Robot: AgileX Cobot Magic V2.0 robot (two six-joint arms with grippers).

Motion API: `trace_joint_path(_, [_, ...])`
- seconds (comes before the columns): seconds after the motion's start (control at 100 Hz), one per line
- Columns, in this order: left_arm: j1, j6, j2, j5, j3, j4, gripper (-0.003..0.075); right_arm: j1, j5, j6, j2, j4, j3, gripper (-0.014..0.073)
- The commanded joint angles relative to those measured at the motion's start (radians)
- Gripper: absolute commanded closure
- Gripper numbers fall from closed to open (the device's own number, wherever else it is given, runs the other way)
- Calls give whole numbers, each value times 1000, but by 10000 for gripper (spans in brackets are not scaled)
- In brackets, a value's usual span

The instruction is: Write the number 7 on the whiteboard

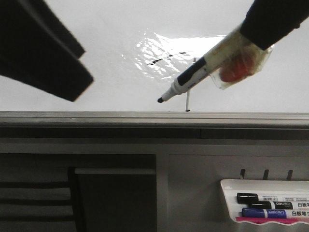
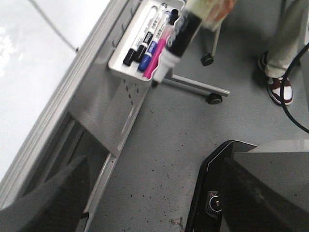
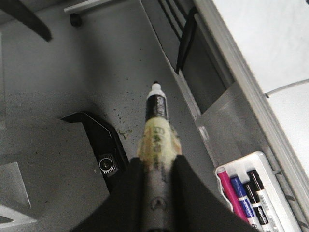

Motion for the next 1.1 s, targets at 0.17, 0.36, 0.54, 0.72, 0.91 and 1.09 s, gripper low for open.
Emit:
trace_joint_path(0.17, [-109, 101, 173, -70, -183, -41, 209, 3, -18, -58, -25, 15, -33, 665])
trace_joint_path(0.36, [-153, 174, 267, -72, -249, -57, 209, 3, -18, -58, -25, 15, -33, 665])
trace_joint_path(0.54, [-163, 264, 308, -72, -269, -121, 232, 3, -18, -58, -25, 15, -33, 665])
trace_joint_path(0.72, [-163, 290, 310, -72, -269, -149, 429, 3, -18, -58, -25, 15, -33, 665])
trace_joint_path(0.91, [-163, 290, 310, -72, -269, -149, 598, 3, -17, -58, -25, 15, -33, 665])
trace_joint_path(1.09, [-163, 290, 310, -72, -269, -149, 709, 3, -8, -58, -25, 15, -33, 665])
